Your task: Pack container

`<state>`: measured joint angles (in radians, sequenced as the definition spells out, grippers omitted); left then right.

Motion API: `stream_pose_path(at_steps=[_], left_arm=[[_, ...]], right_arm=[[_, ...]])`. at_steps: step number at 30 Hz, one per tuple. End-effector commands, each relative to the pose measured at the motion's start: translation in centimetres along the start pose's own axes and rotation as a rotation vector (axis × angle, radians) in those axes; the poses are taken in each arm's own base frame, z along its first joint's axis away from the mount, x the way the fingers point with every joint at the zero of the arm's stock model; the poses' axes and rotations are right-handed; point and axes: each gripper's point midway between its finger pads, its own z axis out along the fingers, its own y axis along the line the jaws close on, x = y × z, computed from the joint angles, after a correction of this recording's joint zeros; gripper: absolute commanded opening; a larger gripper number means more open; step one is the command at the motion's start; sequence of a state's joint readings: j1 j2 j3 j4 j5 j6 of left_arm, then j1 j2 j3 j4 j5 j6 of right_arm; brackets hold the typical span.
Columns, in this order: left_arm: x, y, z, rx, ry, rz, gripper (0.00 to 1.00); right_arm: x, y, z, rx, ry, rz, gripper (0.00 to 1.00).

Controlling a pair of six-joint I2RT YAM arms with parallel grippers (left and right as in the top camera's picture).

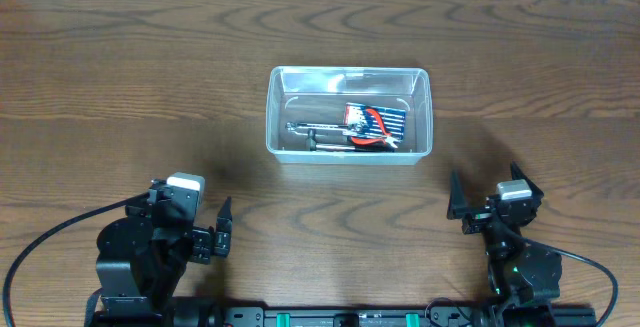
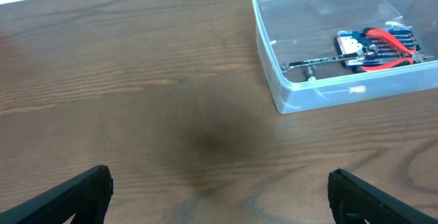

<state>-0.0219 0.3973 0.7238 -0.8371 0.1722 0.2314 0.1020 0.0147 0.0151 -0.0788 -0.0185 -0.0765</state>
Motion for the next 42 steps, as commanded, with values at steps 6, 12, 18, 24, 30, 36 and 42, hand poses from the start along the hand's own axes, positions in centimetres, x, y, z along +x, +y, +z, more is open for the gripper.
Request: stream_pose_path(at_steps=[6, 12, 18, 24, 30, 36, 42], left_arm=[[0.0, 0.1, 0.1, -0.008, 0.005, -0.01, 0.98], [0.0, 0.1, 0.1, -0.008, 0.005, -0.01, 0.98], [0.0, 0.1, 0.1, -0.008, 0.005, -0.01, 0.98], [0.0, 0.1, 0.1, -0.008, 0.005, -0.01, 0.99], [0.0, 0.1, 0.1, -0.008, 0.005, -0.01, 0.98], [1.2, 0.0, 0.0, -0.007, 0.045, -0.009, 0.98], [0.7, -2.0, 0.7, 0.086, -0.161, 0.02, 0.98]], right_arm=[[0.1, 0.2, 0.0, -0.006, -0.006, -0.043, 0.99], [0.1, 0.2, 0.0, -0.006, -0.006, -0.043, 0.99], [0.1, 0.3, 0.0, -0.006, -0.006, -0.043, 0.99], [0.1, 0.3, 0.0, -0.006, -0.006, -0.043, 0.99], [0.1, 0.2, 0.0, -0.006, -0.006, -0.043, 0.99], [0.1, 0.3, 0.0, -0.006, -0.006, -0.043, 0.99], [0.1, 0.3, 0.0, -0.006, -0.006, -0.043, 0.99]])
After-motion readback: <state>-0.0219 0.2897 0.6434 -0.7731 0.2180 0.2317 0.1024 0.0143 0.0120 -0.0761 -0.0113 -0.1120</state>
